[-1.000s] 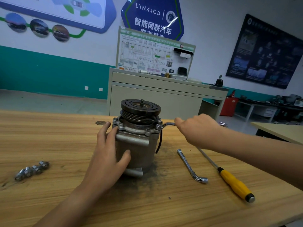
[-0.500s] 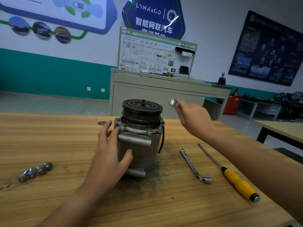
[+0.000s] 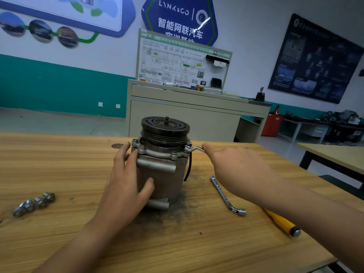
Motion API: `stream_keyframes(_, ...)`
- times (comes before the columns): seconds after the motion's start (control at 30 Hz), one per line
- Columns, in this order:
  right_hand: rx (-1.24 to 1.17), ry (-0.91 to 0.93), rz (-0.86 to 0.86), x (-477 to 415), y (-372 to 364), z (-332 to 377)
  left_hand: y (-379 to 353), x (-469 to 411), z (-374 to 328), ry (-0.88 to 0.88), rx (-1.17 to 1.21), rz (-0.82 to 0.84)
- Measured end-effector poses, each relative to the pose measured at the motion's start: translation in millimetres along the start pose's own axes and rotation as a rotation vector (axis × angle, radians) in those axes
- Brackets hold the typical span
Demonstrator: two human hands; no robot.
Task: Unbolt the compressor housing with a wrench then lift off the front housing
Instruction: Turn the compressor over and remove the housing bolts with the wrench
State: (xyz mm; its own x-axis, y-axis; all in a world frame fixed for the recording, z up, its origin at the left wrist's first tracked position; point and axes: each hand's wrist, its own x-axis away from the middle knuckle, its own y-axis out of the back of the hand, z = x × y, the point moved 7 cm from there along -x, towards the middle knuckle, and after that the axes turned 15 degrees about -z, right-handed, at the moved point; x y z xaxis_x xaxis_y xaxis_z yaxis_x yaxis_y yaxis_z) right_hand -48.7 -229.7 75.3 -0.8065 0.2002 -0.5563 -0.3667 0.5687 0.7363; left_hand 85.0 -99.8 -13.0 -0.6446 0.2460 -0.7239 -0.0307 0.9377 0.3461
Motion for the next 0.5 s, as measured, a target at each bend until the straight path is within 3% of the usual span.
stream_keyframes(0.17,0.088,0.060,0.072,-6,6,13,1,0,-2,0.005,0.001,0.006)
stream_keyframes(0.3,0.106,0.058,0.070,-5,-2,8,1,0,-3,-0.005,-0.004,0.010)
stream_keyframes(0.5,0.236,0.195,0.047,-16,-9,-11,2,-1,-2,-0.015,-0.009,0.015)
